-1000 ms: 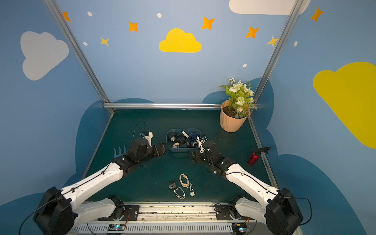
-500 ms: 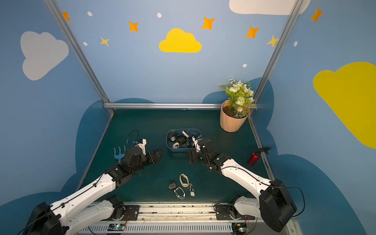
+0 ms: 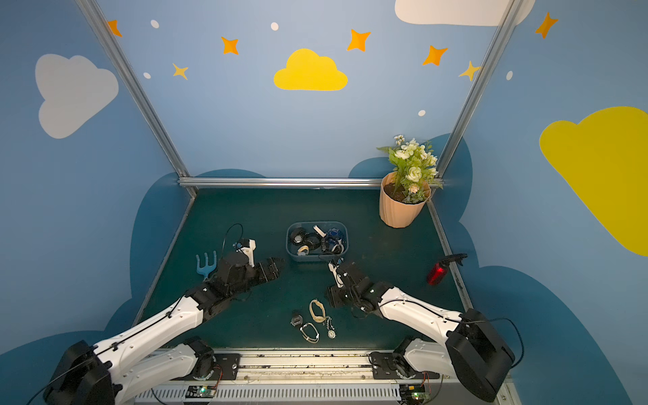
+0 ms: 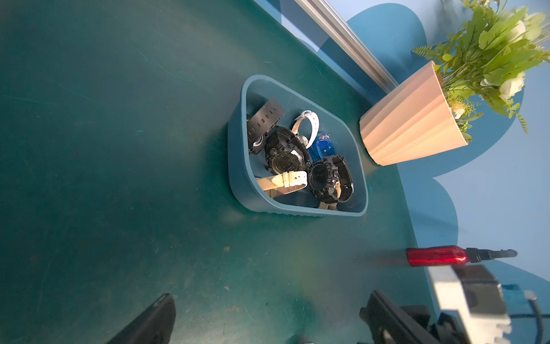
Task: Put the watch into the storage box
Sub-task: Pick up the watch at the center of the board.
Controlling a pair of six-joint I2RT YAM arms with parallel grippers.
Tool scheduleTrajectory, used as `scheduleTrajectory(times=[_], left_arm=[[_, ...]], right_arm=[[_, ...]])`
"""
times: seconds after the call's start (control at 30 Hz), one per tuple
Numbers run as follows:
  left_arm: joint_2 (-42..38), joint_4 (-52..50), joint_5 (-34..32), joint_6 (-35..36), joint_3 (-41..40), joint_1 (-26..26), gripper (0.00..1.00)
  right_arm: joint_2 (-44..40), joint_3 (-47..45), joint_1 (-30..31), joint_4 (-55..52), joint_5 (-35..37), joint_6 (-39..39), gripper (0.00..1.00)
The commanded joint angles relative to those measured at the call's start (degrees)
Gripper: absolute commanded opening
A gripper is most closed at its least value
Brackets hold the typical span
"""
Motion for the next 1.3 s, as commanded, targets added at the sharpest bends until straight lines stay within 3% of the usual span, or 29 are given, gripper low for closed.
scheduleTrajectory(times=[0.0, 0.37, 0.6, 0.77, 1.07, 1.27], left_arm=[[0.27, 0.96, -0.49, -0.18, 0.91, -0.13, 1.00], [-0.12, 0.61, -0.64, -1.06, 0.43, -0.21, 1.00], [-0.91, -0.47, -1.60, -1.12, 0.08, -0.20, 1.00], [-1.31, -1.13, -2.38, -0.82, -0.34, -0.19, 1.00], [-1.86, -1.63, -2.75, -0.79, -0.53, -0.23, 1.00], [-2.06, -1.63, -2.31, -0.92, -0.88, -0.28, 1.00]], right_arm=[[-0.34, -0.78, 1.89, 0.15, -0.26, 2.34, 0.56], [5.04, 0.49, 7.85, 2.50, 3.33, 3.99, 0.54], [10.05, 2.41, 9.53, 3.96, 5.50, 3.72, 0.44], [13.52, 4.39, 10.45, 4.22, 6.83, 3.54, 0.32], [16.52, 9.25, 11.34, 0.22, 12.40, 4.34, 0.02], [14.56, 11.28, 11.25, -2.60, 15.43, 4.29, 0.00]])
